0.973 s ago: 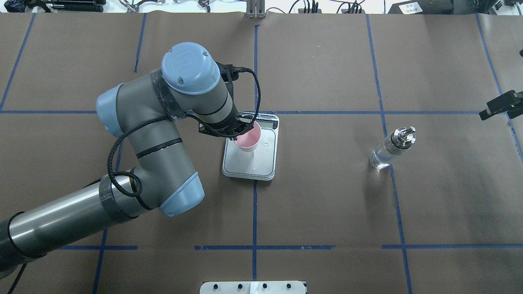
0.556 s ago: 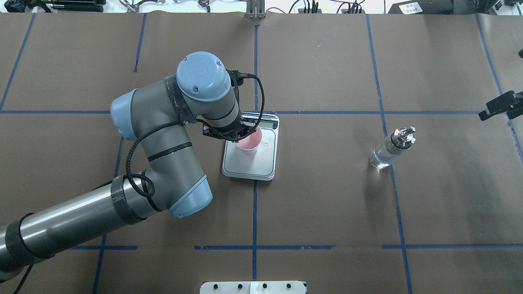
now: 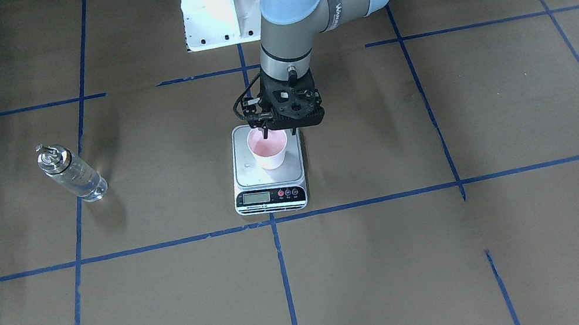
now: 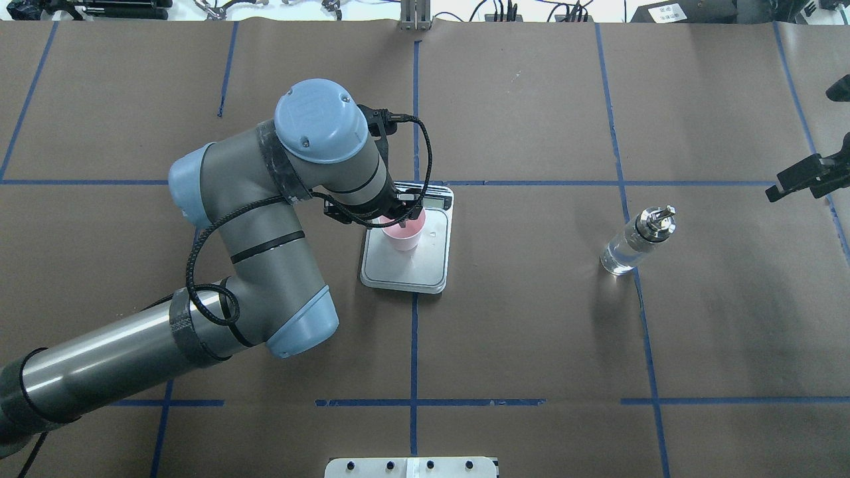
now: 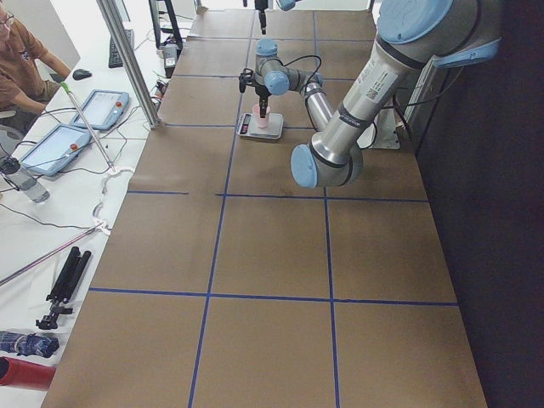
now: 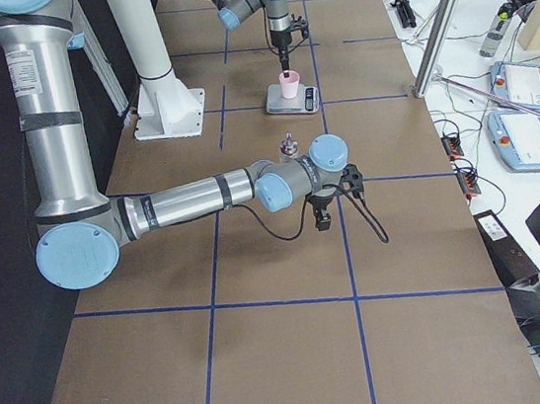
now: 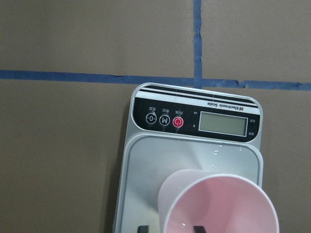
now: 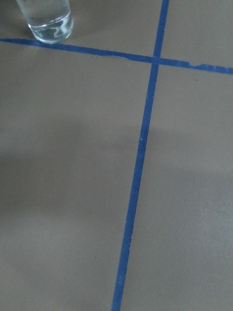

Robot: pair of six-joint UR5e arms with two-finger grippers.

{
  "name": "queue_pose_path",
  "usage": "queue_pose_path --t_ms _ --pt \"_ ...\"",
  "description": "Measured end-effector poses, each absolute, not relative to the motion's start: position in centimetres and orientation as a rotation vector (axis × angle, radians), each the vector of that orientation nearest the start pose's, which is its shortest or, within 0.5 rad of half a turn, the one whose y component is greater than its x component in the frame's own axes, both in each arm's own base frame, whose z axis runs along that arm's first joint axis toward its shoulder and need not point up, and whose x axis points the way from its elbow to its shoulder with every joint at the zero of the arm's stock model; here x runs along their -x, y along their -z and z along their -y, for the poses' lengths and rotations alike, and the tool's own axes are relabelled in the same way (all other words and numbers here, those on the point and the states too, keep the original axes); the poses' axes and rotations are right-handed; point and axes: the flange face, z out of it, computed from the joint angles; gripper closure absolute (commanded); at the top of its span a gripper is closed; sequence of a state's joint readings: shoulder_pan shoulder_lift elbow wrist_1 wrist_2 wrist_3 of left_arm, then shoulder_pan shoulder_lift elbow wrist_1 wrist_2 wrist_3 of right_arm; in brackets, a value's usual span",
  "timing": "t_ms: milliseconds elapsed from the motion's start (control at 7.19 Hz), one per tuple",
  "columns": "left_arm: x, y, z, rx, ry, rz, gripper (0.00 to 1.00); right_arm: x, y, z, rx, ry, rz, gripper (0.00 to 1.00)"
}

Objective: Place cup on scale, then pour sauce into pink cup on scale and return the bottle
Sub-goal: 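Lift the left gripper off the cup while the right gripper reaches the bottle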

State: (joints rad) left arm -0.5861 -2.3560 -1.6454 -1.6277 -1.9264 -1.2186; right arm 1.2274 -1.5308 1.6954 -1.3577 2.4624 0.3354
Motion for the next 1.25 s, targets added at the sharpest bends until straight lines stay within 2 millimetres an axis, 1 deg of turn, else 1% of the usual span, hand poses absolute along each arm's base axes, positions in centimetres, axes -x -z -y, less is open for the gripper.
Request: queue_pose_path --t_ms 139,278,417,556,695,834,973,1112,1251 --pt "-49.7 -13.6 46.7 -0.144 0.065 -0.989 0.30 13.4 -53.5 50.3 -0.043 0.203 0.953 0.00" --pt "-46.5 -12.8 47.6 -0.173 0.088 -1.019 0.27 14.4 -52.3 49.4 -0.043 0.216 0.959 0.00" --pt "-43.9 -12.3 48.6 -0.193 0.112 -1.041 0.27 15.4 -50.8 47.8 -0.053 0.212 0.962 0.00" --pt "-41.8 -11.7 49.3 -0.212 0.133 -1.057 0.27 17.1 -49.7 45.4 -0.096 0.205 0.957 0.00" --pt "-40.1 -11.3 50.0 -0.232 0.148 -1.067 0.27 20.0 -49.6 41.9 -0.168 0.174 0.958 0.00" --pt "-39.1 -11.0 50.2 -0.246 0.156 -1.075 0.27 22.6 -49.7 38.8 -0.212 0.129 0.982 0.00" --pt "-38.4 -10.8 50.1 -0.256 0.160 -1.082 0.27 24.5 -49.2 36.7 -0.234 0.084 1.000 0.00" --pt "-37.4 -10.9 49.5 -0.265 0.161 -1.091 0.27 26.5 -48.1 35.2 -0.278 0.045 0.994 0.00" --pt "-36.1 -11.5 48.5 -0.274 0.160 -1.098 0.27 28.4 -46.8 33.8 -0.329 0.001 0.985 0.00"
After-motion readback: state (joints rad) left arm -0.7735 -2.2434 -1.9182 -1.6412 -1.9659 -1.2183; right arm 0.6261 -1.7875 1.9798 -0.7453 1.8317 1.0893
